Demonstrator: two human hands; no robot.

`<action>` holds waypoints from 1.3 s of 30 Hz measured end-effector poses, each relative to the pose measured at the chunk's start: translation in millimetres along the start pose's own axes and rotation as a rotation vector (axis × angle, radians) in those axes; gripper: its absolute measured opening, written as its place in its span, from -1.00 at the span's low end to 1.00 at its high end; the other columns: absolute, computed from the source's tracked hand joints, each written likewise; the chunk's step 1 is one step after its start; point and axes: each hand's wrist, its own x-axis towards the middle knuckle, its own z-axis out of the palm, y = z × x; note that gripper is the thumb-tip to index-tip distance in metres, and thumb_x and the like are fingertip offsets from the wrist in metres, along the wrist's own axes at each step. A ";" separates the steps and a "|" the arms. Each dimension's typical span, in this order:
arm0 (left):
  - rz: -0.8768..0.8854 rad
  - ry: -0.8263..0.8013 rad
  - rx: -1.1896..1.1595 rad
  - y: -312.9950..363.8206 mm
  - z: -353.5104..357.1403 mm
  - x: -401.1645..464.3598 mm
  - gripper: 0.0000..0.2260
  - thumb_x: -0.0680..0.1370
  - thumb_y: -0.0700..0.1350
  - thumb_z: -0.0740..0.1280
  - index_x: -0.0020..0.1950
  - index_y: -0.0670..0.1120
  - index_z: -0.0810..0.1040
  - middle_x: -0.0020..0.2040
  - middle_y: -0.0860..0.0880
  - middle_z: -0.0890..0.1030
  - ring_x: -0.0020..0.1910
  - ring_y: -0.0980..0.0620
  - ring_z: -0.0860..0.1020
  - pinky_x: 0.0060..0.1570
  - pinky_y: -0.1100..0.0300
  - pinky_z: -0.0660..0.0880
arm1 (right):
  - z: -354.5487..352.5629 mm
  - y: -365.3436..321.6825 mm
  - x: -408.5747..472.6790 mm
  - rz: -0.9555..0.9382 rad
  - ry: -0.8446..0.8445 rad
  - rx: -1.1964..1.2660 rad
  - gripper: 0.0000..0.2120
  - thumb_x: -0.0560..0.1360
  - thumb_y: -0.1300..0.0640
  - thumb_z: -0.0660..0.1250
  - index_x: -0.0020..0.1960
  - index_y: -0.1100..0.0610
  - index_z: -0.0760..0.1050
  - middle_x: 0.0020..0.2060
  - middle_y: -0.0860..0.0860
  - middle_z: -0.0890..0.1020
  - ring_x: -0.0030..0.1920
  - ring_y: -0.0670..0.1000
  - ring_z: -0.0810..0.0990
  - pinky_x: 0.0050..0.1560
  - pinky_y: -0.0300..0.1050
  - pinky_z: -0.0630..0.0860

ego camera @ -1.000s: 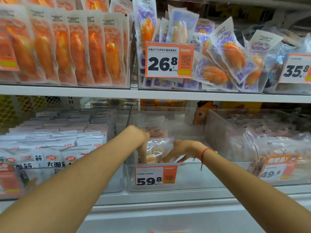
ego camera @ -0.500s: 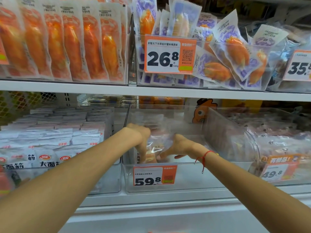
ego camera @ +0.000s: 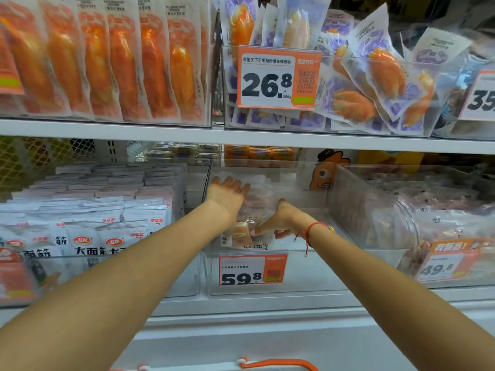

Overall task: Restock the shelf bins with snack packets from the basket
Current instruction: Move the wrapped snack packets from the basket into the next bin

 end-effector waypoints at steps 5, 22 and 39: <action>0.166 0.150 -0.001 -12.1 -26.8 -14.7 -0.66 0.49 -0.21 0.32 0.26 -0.04 0.46 0.26 -0.04 0.45 0.30 -0.05 0.36 0.23 0.07 0.32 | 0.6 3.7 3.1 -0.033 0.039 -0.021 -0.35 0.28 0.05 0.58 0.17 0.19 0.27 0.00 0.06 0.39 -0.02 0.07 0.50 0.09 -0.01 0.59; 0.255 -0.422 0.083 -5.6 -14.0 -17.7 -0.48 0.60 -0.01 0.18 0.54 0.08 0.10 0.53 -0.04 0.04 0.48 -0.09 0.11 0.41 -0.01 0.22 | -7.4 -2.9 -14.7 -0.628 0.332 -0.842 -0.36 0.40 0.09 0.48 0.36 0.07 0.23 0.17 0.13 0.43 0.00 0.22 0.55 -0.13 -0.01 0.45; 0.203 -0.381 -0.144 -6.4 -43.5 -57.0 -0.65 0.61 -0.09 0.11 0.39 0.00 0.41 0.27 -0.08 0.49 0.17 -0.08 0.48 0.07 0.10 0.41 | -9.9 9.6 -47.0 -0.423 0.136 -0.484 -0.26 0.48 0.16 0.38 0.52 0.08 0.04 0.39 0.16 0.33 0.27 0.20 0.44 0.27 0.09 0.43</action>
